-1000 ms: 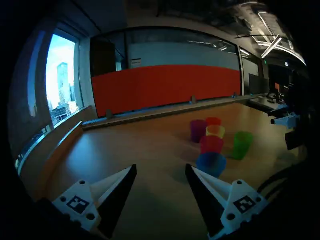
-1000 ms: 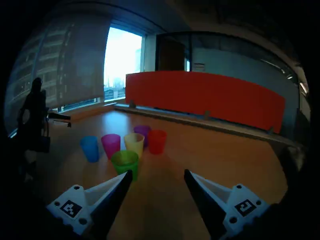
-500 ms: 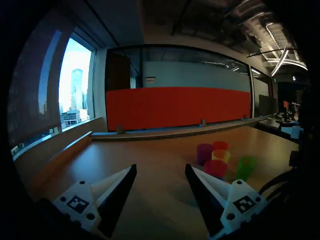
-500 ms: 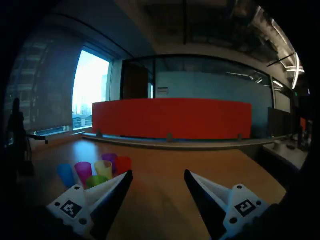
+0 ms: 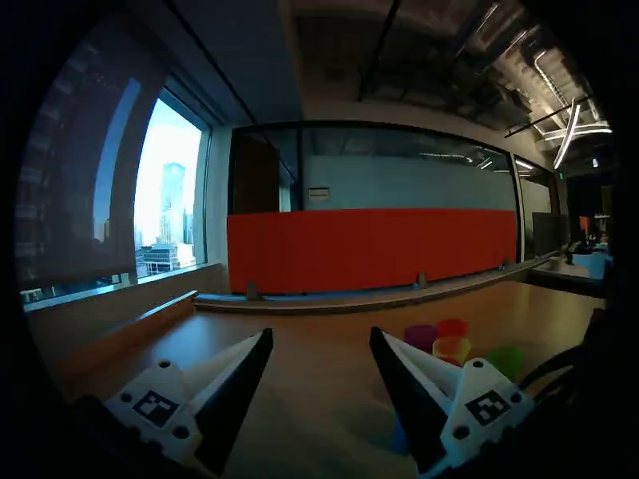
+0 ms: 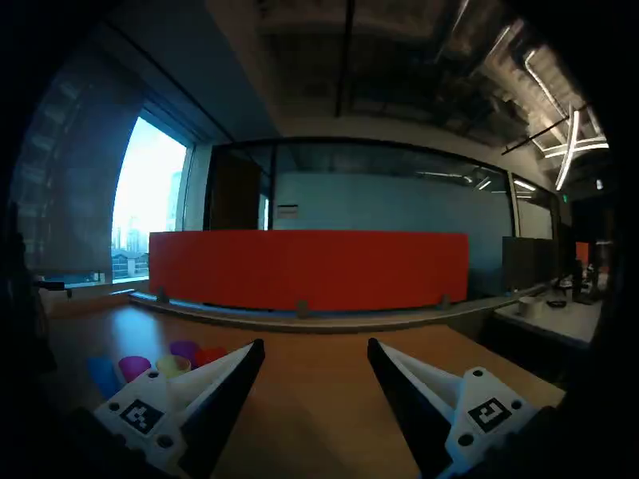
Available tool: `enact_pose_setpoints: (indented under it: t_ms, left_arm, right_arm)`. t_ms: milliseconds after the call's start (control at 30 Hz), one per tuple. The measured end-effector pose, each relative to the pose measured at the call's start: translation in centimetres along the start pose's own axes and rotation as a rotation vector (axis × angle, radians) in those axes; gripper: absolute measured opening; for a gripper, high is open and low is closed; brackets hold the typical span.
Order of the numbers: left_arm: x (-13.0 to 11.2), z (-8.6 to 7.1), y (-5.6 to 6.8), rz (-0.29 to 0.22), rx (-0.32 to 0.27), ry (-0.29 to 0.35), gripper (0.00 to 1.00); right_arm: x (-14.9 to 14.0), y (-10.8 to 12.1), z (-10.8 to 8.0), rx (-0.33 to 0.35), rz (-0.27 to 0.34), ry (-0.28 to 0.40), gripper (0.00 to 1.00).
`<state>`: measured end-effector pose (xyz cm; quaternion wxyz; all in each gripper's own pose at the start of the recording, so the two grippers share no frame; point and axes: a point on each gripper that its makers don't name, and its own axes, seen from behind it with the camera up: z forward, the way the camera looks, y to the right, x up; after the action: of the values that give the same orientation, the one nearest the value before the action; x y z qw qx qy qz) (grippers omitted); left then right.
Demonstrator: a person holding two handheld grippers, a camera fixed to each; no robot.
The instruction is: Pour water
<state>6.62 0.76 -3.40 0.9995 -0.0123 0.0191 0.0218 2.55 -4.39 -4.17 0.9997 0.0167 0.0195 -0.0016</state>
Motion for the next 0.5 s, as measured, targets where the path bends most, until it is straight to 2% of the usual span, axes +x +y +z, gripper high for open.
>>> enact_pose_setpoints:
  t_ms: [200,400,500]
  left_arm:
    - [-0.6,0.5,1.0,0.011,0.01,0.029,0.9]
    - [-1.3,1.0,0.9,0.024,0.034,0.044,0.9]
    - [-1.6,1.1,0.7,0.024,0.043,0.052,0.9]
  right_arm:
    - [0.2,-0.5,0.8,0.007,0.058,-0.011,1.0]
    - [0.1,-0.5,1.2,-0.003,0.1,-0.018,1.0]
    - [0.1,-0.3,1.3,-0.011,0.098,-0.023,1.0]
